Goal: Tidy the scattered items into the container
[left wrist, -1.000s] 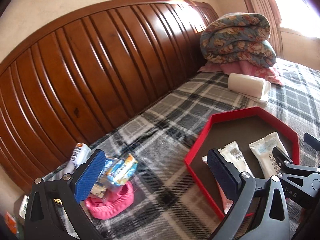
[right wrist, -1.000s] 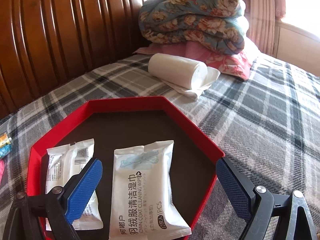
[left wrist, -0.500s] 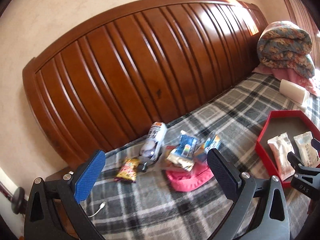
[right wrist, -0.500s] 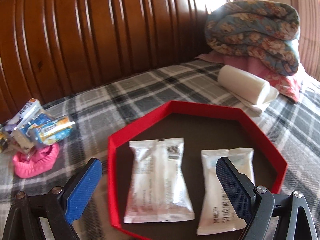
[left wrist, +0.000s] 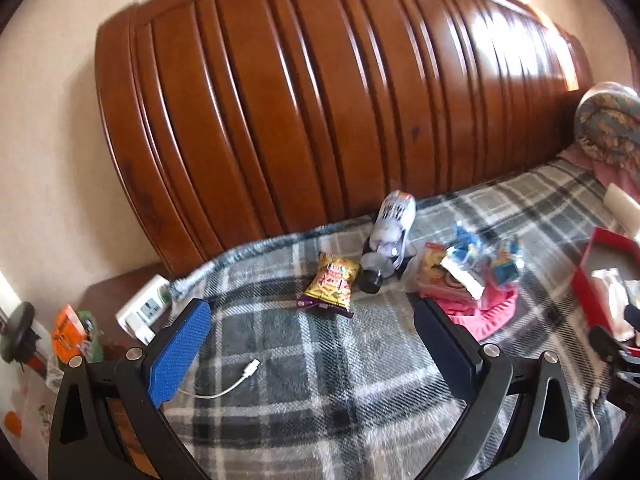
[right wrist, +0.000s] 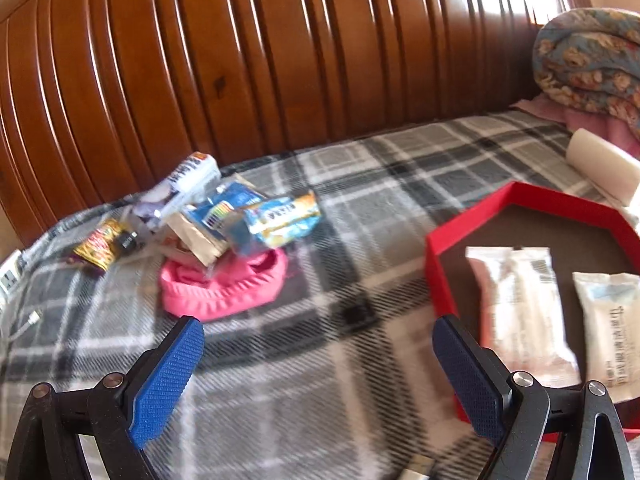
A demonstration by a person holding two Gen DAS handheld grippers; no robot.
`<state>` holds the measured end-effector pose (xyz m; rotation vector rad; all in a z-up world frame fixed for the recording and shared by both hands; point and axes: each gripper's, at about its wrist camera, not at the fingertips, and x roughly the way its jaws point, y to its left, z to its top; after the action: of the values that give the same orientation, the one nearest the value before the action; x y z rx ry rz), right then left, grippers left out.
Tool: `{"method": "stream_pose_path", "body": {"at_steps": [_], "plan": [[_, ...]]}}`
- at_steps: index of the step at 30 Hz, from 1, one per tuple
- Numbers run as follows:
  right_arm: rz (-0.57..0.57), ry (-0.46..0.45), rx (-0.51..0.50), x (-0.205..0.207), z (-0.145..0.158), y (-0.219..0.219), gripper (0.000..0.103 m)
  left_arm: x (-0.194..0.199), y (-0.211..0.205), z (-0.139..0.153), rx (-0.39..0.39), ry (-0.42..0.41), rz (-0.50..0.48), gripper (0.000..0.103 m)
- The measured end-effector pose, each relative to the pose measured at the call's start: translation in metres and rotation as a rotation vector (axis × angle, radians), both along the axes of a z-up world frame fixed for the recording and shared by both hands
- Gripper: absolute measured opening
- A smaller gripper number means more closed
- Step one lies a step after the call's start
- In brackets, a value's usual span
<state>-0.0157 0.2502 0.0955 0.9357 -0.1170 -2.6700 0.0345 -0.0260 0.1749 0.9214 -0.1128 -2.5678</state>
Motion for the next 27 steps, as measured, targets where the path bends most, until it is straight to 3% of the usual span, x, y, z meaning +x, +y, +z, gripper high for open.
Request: {"method": "stream_pose_path", "body": {"at_steps": [6, 9, 12, 15, 17, 19, 23, 27], "plan": [[-0.080, -0.081, -0.136, -0.058, -0.012, -0.016, 0.101, -0.054, -0.024, -0.057, 0.068, -0.095, -0.025, 0.103], [-0.129, -0.161, -0.204, -0.092, -0.023, -0.020, 0.101, -0.067, -0.033, -0.073, 0.063, -0.082, -0.047, 0.103], [-0.186, -0.158, -0.111, -0.110, -0.035, -0.033, 0.101, -0.066, -0.041, -0.085, 0.012, -0.023, -0.038, 0.103], [-0.228, -0.137, 0.076, -0.106, -0.065, -0.051, 0.101, -0.068, -0.044, -0.097, -0.057, -0.009, -0.051, 0.103], [-0.233, -0.176, 0.224, -0.099, -0.099, -0.063, 0.103, -0.069, -0.045, -0.103, -0.110, -0.009, -0.060, 0.103], [-0.234, -0.176, 0.220, -0.097, -0.100, -0.060, 0.103, -0.072, -0.047, -0.107, -0.120, -0.021, -0.074, 0.103], [-0.234, -0.178, 0.213, -0.096, -0.102, -0.057, 0.103, -0.088, -0.053, -0.114, -0.055, -0.021, -0.086, 0.103], [-0.233, -0.177, 0.206, -0.096, -0.102, -0.056, 0.103, -0.117, -0.059, -0.121, -0.036, -0.067, -0.050, 0.103]]}}
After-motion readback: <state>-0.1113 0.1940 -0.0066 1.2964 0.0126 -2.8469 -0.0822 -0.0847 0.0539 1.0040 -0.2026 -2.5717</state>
